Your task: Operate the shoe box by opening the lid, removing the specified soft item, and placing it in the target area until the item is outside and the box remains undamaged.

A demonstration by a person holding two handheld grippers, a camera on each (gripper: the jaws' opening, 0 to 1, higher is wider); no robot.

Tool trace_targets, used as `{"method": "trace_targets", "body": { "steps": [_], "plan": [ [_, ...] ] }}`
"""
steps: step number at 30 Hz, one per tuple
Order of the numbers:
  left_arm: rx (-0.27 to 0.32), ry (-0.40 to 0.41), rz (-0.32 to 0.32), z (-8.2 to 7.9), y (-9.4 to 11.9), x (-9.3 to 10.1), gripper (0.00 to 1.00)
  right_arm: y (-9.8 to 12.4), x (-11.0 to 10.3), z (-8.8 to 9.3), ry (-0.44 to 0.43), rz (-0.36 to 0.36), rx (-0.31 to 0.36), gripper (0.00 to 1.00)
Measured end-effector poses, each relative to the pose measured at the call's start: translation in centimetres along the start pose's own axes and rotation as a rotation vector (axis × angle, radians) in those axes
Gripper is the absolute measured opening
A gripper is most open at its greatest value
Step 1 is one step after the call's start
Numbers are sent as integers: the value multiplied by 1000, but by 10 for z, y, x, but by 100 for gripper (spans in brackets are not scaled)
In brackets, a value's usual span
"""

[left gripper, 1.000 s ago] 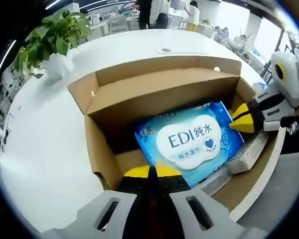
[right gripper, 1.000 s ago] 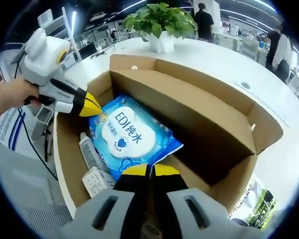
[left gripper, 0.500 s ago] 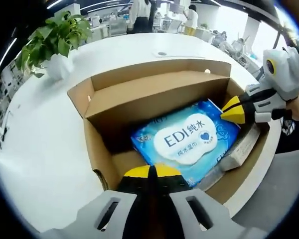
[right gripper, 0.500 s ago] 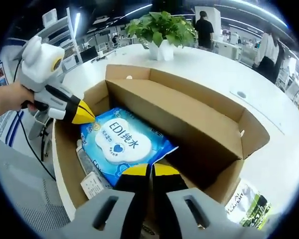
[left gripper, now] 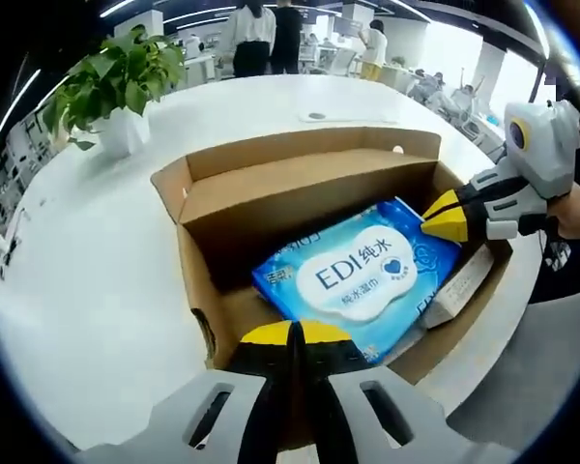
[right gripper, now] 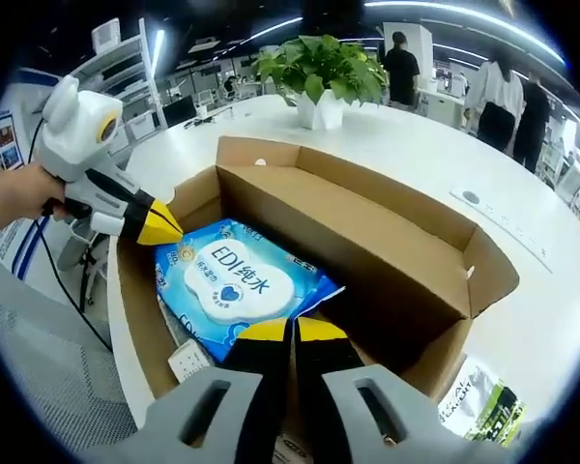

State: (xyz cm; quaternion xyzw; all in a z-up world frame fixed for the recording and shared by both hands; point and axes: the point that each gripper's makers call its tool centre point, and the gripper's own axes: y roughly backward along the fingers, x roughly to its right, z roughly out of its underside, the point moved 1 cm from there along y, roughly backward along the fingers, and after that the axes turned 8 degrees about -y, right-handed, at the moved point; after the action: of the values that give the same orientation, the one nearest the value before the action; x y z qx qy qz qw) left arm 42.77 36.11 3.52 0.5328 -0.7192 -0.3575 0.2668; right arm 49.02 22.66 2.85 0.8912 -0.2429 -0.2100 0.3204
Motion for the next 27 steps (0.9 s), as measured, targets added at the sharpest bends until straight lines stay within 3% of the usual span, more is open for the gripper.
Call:
{"method": "trace_targets", "body": {
  "steps": [27],
  "plan": [
    [104, -21, -36, -35, 49, 0, 0, 37, -18, -34, -10, -23, 65, 0]
  ]
}}
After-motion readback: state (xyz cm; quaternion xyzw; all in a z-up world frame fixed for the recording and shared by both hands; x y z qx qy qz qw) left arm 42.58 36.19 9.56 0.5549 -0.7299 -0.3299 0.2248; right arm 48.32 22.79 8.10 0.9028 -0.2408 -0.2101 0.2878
